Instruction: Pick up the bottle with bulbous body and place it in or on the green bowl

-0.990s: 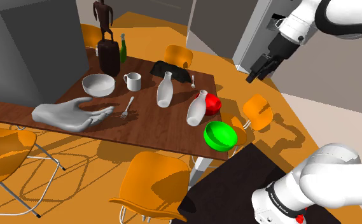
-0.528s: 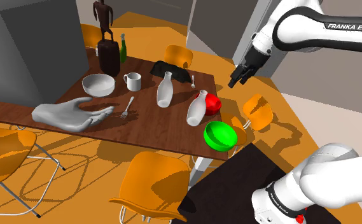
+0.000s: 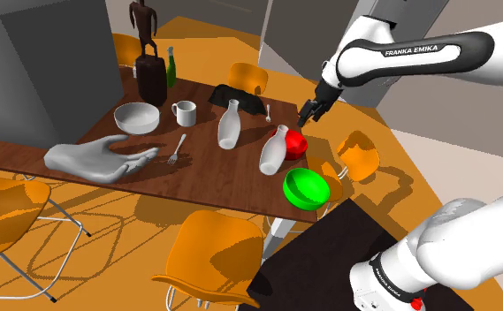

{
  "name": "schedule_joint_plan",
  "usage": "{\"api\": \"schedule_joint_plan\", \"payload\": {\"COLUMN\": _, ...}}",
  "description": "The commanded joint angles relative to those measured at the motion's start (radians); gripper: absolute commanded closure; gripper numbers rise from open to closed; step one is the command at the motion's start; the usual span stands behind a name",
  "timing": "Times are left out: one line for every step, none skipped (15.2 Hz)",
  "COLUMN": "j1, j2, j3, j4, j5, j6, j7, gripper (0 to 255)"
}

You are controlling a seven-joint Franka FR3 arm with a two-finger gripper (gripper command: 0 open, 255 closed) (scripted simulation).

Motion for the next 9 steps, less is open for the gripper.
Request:
{"api": "schedule_joint_plan", "payload": {"j1": 0.003, "j2": 0.079, "j3": -0.006, "j4": 0.027, "j5": 0.005, "j6": 0.05, "j7": -0.018, "gripper": 0}}
{"api": "schedule_joint_plan", "payload": {"j1": 0.004, "j2": 0.117, "j3": -0.008, "j4": 0.043, "j5": 0.009, "j6": 0.071, "j7": -0.027, "gripper": 0}}
{"api": "schedule_joint_plan", "payload": {"j1": 0.005, "j2": 0.156, "j3": -0.011, "j4": 0.061, "j5": 0.013, "j6": 0.091, "j7": -0.037, "gripper": 0}}
{"api": "schedule_joint_plan", "payload": {"j1": 0.005, "j2": 0.195, "j3": -0.013, "j4": 0.079, "j5": 0.017, "j6": 0.11, "j7": -0.046, "gripper": 0}}
{"api": "schedule_joint_plan", "payload": {"j1": 0.006, "j2": 0.235, "j3": -0.015, "j4": 0.099, "j5": 0.022, "j6": 0.128, "j7": -0.056, "gripper": 0}}
{"api": "schedule_joint_plan", "payload": {"j1": 0.005, "j2": 0.274, "j3": -0.016, "j4": 0.121, "j5": 0.026, "j6": 0.145, "j7": -0.065, "gripper": 0}}
{"api": "schedule_joint_plan", "payload": {"j1": 0.005, "j2": 0.313, "j3": -0.017, "j4": 0.143, "j5": 0.031, "j6": 0.16, "j7": -0.075, "gripper": 0}}
{"api": "schedule_joint_plan", "payload": {"j1": 0.003, "j2": 0.353, "j3": -0.017, "j4": 0.167, "j5": 0.037, "j6": 0.174, "j7": -0.084, "gripper": 0}}
{"api": "schedule_joint_plan", "payload": {"j1": 0.003, "j2": 0.369, "j3": -0.017, "j4": 0.177, "j5": 0.039, "j6": 0.18, "j7": -0.087, "gripper": 0}}
